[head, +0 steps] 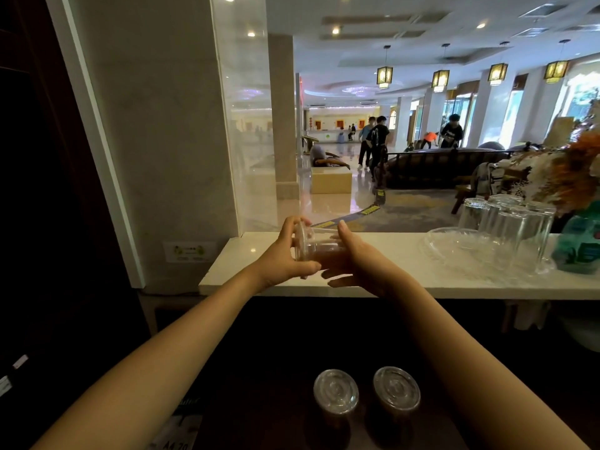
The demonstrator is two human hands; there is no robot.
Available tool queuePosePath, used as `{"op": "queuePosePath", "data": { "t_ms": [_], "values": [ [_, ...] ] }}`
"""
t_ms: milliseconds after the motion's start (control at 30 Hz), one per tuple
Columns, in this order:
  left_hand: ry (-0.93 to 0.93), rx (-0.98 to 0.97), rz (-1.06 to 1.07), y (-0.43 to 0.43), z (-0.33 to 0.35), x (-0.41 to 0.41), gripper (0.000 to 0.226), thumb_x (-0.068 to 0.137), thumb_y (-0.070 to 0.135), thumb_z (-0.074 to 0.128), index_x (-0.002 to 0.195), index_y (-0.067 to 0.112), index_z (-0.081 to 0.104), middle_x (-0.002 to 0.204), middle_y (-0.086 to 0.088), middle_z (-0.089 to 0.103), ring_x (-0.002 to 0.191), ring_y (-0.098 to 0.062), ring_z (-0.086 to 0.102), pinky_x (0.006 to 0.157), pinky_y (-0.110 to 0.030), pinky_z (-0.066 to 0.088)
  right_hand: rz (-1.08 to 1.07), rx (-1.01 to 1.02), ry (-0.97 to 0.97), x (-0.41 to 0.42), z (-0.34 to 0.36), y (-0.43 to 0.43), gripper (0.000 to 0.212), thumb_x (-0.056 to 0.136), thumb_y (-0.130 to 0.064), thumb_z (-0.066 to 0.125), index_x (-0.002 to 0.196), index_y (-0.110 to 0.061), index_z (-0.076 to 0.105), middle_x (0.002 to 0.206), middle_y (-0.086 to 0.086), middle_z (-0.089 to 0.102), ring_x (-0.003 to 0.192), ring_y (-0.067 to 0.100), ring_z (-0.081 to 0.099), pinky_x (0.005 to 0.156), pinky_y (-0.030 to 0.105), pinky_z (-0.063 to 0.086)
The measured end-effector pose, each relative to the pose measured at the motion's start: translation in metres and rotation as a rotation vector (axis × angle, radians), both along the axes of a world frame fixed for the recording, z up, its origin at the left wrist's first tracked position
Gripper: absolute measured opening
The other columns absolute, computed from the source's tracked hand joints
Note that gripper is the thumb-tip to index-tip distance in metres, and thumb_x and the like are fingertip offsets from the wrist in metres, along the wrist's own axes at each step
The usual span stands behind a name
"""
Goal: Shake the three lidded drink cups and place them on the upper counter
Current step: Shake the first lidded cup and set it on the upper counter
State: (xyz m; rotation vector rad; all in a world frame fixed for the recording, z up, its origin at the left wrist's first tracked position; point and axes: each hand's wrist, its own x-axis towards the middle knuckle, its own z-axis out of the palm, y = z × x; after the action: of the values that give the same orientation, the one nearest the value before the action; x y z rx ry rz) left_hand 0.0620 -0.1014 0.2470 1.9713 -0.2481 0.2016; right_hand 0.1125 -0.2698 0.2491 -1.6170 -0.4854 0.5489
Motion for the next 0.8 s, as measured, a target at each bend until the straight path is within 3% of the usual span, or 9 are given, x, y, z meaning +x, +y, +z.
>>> {"op": "queuePosePath", "data": {
  "t_ms": [100,200,300,400,467,533,600,733,800],
  "values": [
    [-0.049,0.027,-0.045,0.005,-0.007,0.002,0.077,0.075,0.010,0.074,0.125,0.042,0.025,0.132,0.003,0.030,0.121,-0.021,0.043,0.075,-0.018,0.055,-0.050,0.102,0.037,0.003,-0.002,0.000,0.049,0.088,-0.048,0.055,0.123,-0.014,0.048,0.116,0.016,0.062,0.087,0.024,0.068,0.067,0.031,0.058],
    [0.079,-0.135,-0.078,0.007,-0.003,0.004,0.091,0.072,0.037,0.074,0.137,0.049,0.012,0.145,0.005,0.024,0.126,-0.020,0.038,0.079,-0.022,0.052,-0.043,0.208,0.035,0.003,-0.010,-0.003,0.037,0.087,-0.029,0.062,0.118,-0.015,0.048,0.125,0.016,0.054,0.101,0.030,0.064,0.071,0.034,0.059],
    [0.365,-0.396,-0.120,0.014,0.001,0.011,0.098,0.062,0.066,0.065,0.143,0.031,0.021,0.137,-0.002,0.041,0.124,-0.028,0.041,0.099,-0.050,0.044,0.003,0.281,0.013,0.003,-0.019,-0.004,0.042,0.083,-0.010,0.066,0.120,-0.015,0.046,0.126,0.016,0.049,0.105,0.031,0.061,0.080,0.038,0.059],
    [0.546,-0.444,-0.201,0.018,0.002,0.011,0.062,0.073,0.049,0.067,0.127,0.023,0.049,0.120,-0.010,0.055,0.111,-0.029,0.051,0.099,-0.054,0.043,0.023,0.316,-0.082,0.005,-0.023,-0.002,0.048,0.074,0.005,0.071,0.107,-0.022,0.051,0.126,0.016,0.046,0.114,0.038,0.055,0.092,0.050,0.053],
    [0.575,-0.452,-0.256,0.020,0.003,0.011,0.076,0.054,0.041,0.082,0.122,0.026,0.051,0.123,-0.013,0.052,0.110,-0.031,0.052,0.087,-0.046,0.053,0.035,0.274,-0.172,0.005,-0.025,-0.001,0.051,0.071,0.007,0.073,0.102,-0.028,0.052,0.124,0.013,0.048,0.116,0.042,0.053,0.097,0.056,0.047],
    [0.552,-0.427,-0.239,0.019,0.003,0.012,0.090,0.045,0.033,0.084,0.125,0.025,0.044,0.125,-0.012,0.047,0.110,-0.030,0.051,0.079,-0.042,0.056,0.043,0.252,-0.183,0.007,-0.024,-0.003,0.053,0.071,0.007,0.072,0.104,-0.030,0.052,0.123,0.011,0.048,0.117,0.042,0.052,0.101,0.054,0.045],
    [0.487,-0.367,-0.187,0.014,0.000,0.012,0.073,0.056,0.029,0.073,0.120,0.027,0.039,0.122,-0.010,0.045,0.107,-0.029,0.049,0.077,-0.039,0.054,0.044,0.251,-0.077,0.010,-0.021,-0.005,0.050,0.077,-0.002,0.070,0.114,-0.030,0.049,0.128,0.012,0.046,0.117,0.039,0.053,0.101,0.049,0.046],
    [0.278,-0.182,-0.142,0.005,-0.006,0.009,0.057,0.063,0.025,0.068,0.108,0.035,0.034,0.119,-0.010,0.040,0.107,-0.030,0.049,0.064,-0.024,0.054,0.018,0.054,0.140,0.010,-0.012,-0.004,0.049,0.089,-0.054,0.049,0.123,-0.018,0.049,0.120,0.013,0.061,0.100,0.027,0.068,0.076,0.035,0.058],
    [0.152,-0.038,-0.104,0.004,-0.011,0.007,0.056,0.065,0.021,0.070,0.104,0.039,0.034,0.125,-0.014,0.039,0.111,-0.032,0.051,0.064,-0.022,0.053,0.031,-0.011,0.132,0.008,-0.014,-0.002,0.051,0.088,-0.057,0.047,0.117,-0.016,0.055,0.112,0.014,0.067,0.090,0.024,0.071,0.071,0.033,0.059]
  ]
}}
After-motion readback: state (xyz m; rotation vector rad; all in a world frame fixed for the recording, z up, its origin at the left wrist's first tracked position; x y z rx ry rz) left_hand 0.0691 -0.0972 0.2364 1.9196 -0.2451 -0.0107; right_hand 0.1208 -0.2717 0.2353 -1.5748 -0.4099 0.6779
